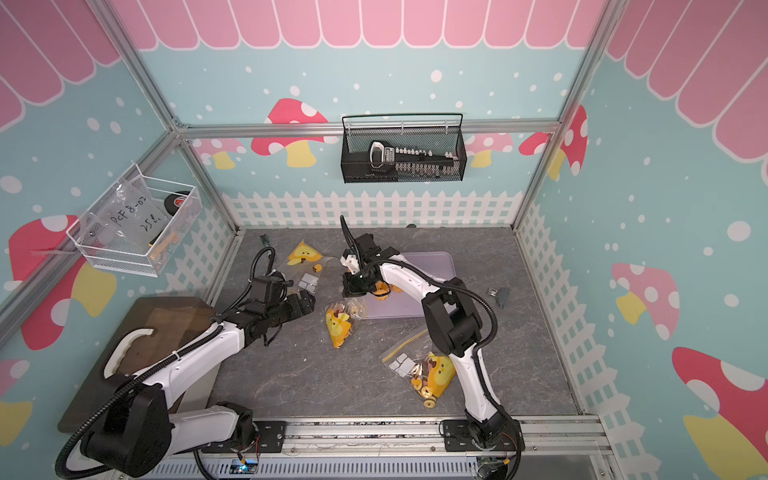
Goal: Pour cookies out of the ziploc bag
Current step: Adjust the ziploc bag at the center of the board.
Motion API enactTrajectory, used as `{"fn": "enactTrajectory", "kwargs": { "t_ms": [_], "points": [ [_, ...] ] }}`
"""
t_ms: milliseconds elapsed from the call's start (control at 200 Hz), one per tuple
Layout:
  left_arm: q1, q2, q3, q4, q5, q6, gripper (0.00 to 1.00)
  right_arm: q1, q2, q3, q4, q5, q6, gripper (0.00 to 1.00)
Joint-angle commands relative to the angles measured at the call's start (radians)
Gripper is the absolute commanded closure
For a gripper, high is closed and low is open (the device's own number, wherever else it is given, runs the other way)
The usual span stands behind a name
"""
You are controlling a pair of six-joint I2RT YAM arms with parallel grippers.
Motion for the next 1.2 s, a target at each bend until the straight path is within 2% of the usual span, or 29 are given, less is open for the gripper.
{"fn": "enactTrajectory", "kwargs": {
  "t_ms": [0, 170, 280, 395, 515, 726, 791, 946, 1196],
  "points": [
    [0.007, 0.024, -0.006, 0.041, 0.011, -0.034, 0.01, 0.006, -0.069, 0.011, 0.024, -0.02, -0.03, 1.0],
    [0.008, 0.071, 0.017, 0.079, 0.024, -0.059, 0.01, 0.004, -0.215, -0.103, 0.141, -0.075, -0.094, 1.0],
    [0.01, 0.111, 0.027, 0.108, 0.046, -0.086, 0.01, 0.003, -0.314, -0.233, 0.263, -0.127, -0.113, 1.0],
    [0.014, 0.149, 0.021, 0.164, 0.084, -0.127, 0.01, 0.002, -0.362, -0.319, 0.356, -0.154, -0.116, 1.0],
    [0.027, 0.15, 0.011, 0.182, 0.087, -0.148, 0.01, 0.002, -0.341, -0.283, 0.367, -0.171, -0.106, 1.0],
    [0.08, 0.09, -0.021, 0.179, 0.107, -0.151, 0.01, 0.001, -0.275, -0.115, 0.369, -0.205, -0.056, 1.0],
    [0.085, 0.074, -0.031, 0.182, 0.109, -0.151, 0.01, 0.004, -0.275, -0.12, 0.403, -0.215, -0.038, 1.0],
    [0.088, 0.04, -0.085, 0.245, 0.119, -0.155, 0.01, -0.012, -0.329, -0.285, 0.472, -0.144, -0.036, 1.0],
    [0.088, 0.086, -0.104, 0.312, 0.149, -0.178, 0.01, -0.057, -0.36, -0.543, 0.524, -0.027, -0.101, 1.0]
  ]
}}
